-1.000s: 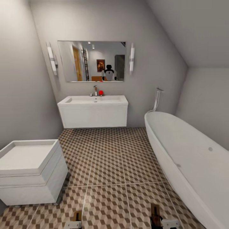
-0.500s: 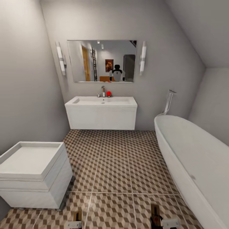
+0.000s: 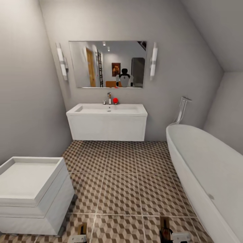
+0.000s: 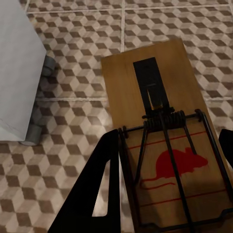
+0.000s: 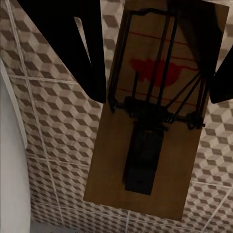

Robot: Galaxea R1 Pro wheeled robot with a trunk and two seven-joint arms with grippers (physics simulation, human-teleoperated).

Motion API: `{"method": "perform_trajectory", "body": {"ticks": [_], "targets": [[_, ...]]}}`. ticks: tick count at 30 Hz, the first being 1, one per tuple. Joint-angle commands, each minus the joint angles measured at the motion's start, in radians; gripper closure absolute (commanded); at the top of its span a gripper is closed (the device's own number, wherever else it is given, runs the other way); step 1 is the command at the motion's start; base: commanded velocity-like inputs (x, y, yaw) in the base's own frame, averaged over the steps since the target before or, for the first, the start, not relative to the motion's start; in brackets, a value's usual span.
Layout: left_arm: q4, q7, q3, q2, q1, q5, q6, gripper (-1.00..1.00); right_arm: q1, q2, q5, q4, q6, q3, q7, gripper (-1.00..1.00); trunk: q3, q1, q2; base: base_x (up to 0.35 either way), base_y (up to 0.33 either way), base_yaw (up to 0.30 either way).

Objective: Take the four mousetraps from the cabinet in the bathroom and place them on the bathroom floor. Make sure all four end up on the same floor surface, and ensure that at least two of them are either under or directly next to the same bathroom sink.

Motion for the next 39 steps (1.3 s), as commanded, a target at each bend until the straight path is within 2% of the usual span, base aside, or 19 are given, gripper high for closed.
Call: {"method": "perform_trajectory", "body": {"ticks": [1,39], "targets": [[0.004,0.007,-0.008,-0.001,-0.002,0.002,-0.006,1.00,-0.001,0.000,0.007,0.001,-0.003,-0.003,-0.003,1.00,-0.001,0.000,-0.001,0.259,0.000,0.000],[0.004,0.007,-0.008,-0.001,-0.002,0.002,-0.006,1.00,-0.001,0.000,0.007,0.002,-0.003,-0.003,-0.003,1.00,-0.001,0.000,-0.001,0.259,0.000,0.000]]}}
